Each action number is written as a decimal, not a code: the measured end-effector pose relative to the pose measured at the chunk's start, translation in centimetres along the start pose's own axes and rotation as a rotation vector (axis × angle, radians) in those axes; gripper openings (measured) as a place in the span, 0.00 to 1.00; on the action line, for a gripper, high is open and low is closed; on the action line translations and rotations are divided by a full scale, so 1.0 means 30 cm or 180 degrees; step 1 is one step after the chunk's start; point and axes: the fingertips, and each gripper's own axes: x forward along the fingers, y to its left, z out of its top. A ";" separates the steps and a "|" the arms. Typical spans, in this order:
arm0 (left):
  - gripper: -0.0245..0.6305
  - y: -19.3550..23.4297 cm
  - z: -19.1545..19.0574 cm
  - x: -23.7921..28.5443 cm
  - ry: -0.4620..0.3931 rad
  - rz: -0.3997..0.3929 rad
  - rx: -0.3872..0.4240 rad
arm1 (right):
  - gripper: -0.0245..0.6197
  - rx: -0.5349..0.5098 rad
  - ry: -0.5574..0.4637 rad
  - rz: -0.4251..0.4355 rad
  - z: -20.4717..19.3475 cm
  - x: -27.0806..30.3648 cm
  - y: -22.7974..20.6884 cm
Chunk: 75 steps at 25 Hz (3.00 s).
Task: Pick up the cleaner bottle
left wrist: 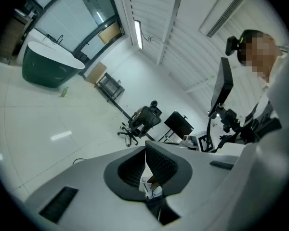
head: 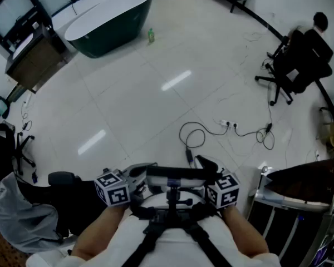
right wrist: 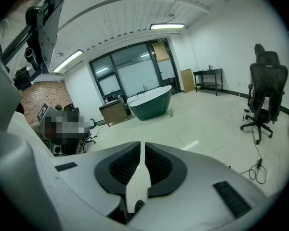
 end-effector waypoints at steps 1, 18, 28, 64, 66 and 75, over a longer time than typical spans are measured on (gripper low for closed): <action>0.04 0.003 -0.002 -0.002 0.0000 -0.0007 -0.0021 | 0.08 -0.0003 0.0018 0.0042 -0.005 0.007 0.010; 0.04 0.163 0.016 -0.260 -0.0327 0.0345 -0.0161 | 0.08 -0.0126 0.0064 0.0275 0.018 0.169 0.242; 0.04 0.236 0.057 -0.386 -0.0598 0.0469 -0.0214 | 0.08 -0.0241 0.0093 0.0359 0.051 0.260 0.333; 0.15 0.596 0.658 -0.065 -0.0888 0.1541 0.0192 | 0.22 -0.0338 0.0050 0.0361 0.519 0.753 -0.194; 0.15 0.607 0.673 -0.050 -0.0872 0.1537 0.0216 | 0.22 -0.0317 0.0058 0.0347 0.518 0.761 -0.213; 0.15 0.745 0.741 -0.068 -0.0959 0.1556 0.0118 | 0.22 -0.0315 0.0117 0.0207 0.553 0.813 -0.262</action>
